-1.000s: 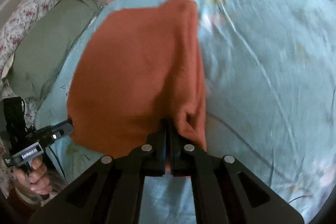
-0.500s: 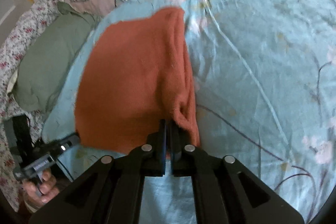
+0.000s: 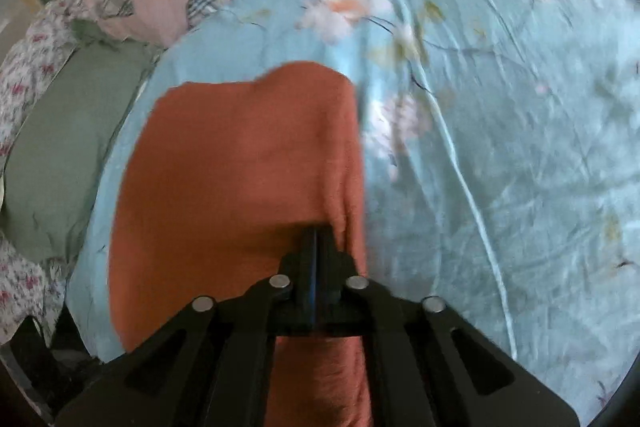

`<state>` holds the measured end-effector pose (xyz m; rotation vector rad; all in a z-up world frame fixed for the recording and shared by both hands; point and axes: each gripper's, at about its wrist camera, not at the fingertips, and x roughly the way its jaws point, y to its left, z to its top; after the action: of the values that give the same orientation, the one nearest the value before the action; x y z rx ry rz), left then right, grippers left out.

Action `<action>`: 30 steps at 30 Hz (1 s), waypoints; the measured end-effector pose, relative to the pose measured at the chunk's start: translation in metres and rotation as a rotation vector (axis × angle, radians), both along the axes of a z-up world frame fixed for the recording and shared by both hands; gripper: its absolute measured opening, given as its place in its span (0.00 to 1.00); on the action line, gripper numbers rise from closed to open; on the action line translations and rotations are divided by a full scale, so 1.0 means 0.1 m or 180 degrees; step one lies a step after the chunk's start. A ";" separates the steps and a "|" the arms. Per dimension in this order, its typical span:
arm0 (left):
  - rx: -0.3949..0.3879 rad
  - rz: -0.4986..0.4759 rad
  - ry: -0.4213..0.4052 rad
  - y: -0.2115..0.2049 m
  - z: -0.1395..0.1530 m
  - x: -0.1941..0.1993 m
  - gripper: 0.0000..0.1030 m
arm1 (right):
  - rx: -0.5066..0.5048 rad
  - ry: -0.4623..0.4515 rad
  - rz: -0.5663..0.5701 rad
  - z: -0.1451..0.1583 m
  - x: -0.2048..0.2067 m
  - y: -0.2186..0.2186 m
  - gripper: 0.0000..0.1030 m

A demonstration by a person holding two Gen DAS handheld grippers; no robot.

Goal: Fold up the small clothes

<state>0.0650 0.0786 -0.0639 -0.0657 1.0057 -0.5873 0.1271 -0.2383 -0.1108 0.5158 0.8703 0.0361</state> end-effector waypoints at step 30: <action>0.0667 0.0438 -0.0287 0.20 0.15 -0.69 0.80 | -0.0508 -0.0132 0.0283 0.21 -2.09 0.77 0.72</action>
<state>-0.0038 0.0982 -0.0486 0.0760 0.9615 -0.3541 -0.0816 -0.1614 -0.0900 0.3261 0.8474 0.0578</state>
